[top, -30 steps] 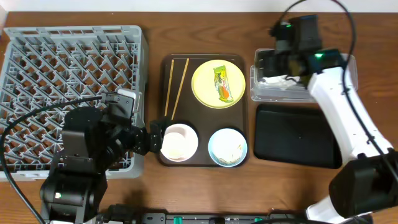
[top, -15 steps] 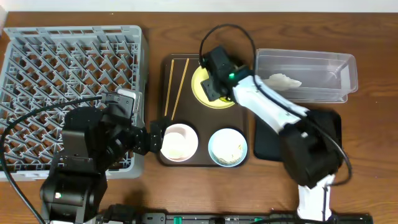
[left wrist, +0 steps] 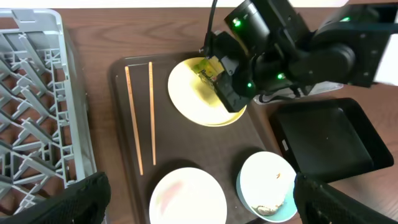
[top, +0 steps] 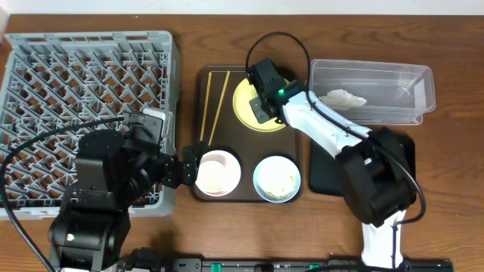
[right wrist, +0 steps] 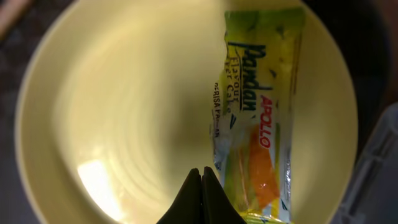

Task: Sort waste into correct bins and load items into the dishwasher
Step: 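Grasp the green snack wrapper with the right gripper, drop it in the clear bin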

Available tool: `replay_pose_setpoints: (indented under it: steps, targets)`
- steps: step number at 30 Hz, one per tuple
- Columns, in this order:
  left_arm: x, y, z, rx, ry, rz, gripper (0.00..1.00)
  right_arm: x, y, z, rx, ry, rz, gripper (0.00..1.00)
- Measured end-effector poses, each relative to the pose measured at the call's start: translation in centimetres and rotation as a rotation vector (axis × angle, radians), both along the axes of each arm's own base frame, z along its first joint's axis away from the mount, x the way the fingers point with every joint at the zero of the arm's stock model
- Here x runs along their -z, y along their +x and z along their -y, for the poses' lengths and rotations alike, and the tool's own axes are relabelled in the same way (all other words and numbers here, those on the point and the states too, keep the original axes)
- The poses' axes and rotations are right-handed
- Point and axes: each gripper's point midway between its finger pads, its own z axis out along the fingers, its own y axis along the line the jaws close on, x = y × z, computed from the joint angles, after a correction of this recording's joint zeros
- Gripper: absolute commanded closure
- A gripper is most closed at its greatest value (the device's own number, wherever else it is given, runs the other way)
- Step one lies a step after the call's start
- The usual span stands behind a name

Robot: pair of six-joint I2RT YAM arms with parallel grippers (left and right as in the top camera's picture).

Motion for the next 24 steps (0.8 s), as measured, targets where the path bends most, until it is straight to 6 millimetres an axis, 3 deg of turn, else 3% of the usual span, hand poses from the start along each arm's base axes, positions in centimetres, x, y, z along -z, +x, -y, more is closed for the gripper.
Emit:
replay_pose_setpoints:
  steps: [2, 3, 5, 6, 10, 14, 17, 18, 19, 21, 22, 24]
  targets:
    - [0.0, 0.0, 0.0, 0.000, 0.000, 0.000, 0.06, -0.7, -0.1, 0.0, -0.002, 0.009, 0.006, 0.99]
    - [0.0, 0.0, 0.0, 0.000, 0.000, 0.000, 0.06, -1.2, 0.0, 0.0, 0.000, 0.016, 0.014, 0.93]
    - [0.0, 0.0, 0.0, 0.000, 0.000, 0.000, 0.06, -2.4, 0.1, -0.2, 0.005, 0.035, 0.035, 0.36]
    - [0.0, 0.0, 0.0, 0.000, 0.000, 0.000, 0.06, -3.1, 0.2, -0.2, 0.003, 0.044, 0.050, 0.27]
    - [0.0, 0.0, 0.0, 0.000, 0.000, 0.000, 0.06, -5.1, 0.4, -0.3, -0.011, 0.059, 0.087, 0.22]
    - [0.0, 0.0, 0.0, 0.000, 0.000, 0.000, 0.06, -3.3, 0.6, -0.1, -0.025, 0.026, 0.066, 0.21]
    - [0.0, 0.0, 0.0, 0.000, 0.000, 0.000, 0.06, 0.0, 0.7, 0.4, -0.020, -0.032, 0.025, 0.24]
    - [0.0, 0.0, 0.0, 0.000, 0.000, 0.000, 0.06, 1.4, 0.6, 0.7, -0.017, -0.054, 0.004, 0.32]
    - [0.0, 0.0, 0.0, 0.000, 0.000, 0.000, 0.06, 2.6, 0.5, 1.0, -0.016, -0.073, -0.015, 0.62]
    - [0.0, 0.0, 0.0, 0.000, 0.000, 0.001, 0.06, 2.8, 1.1, 1.1, -0.004, -0.069, -0.004, 0.94]
    - [0.0, 0.0, 0.0, 0.000, 0.000, 0.000, 0.06, 2.7, 1.2, 1.3, 0.001, -0.069, -0.005, 0.99]
    - [0.0, 0.0, 0.0, 0.000, 0.000, -0.001, 0.06, 3.0, 0.9, 1.8, 0.004, -0.076, -0.024, 0.99]
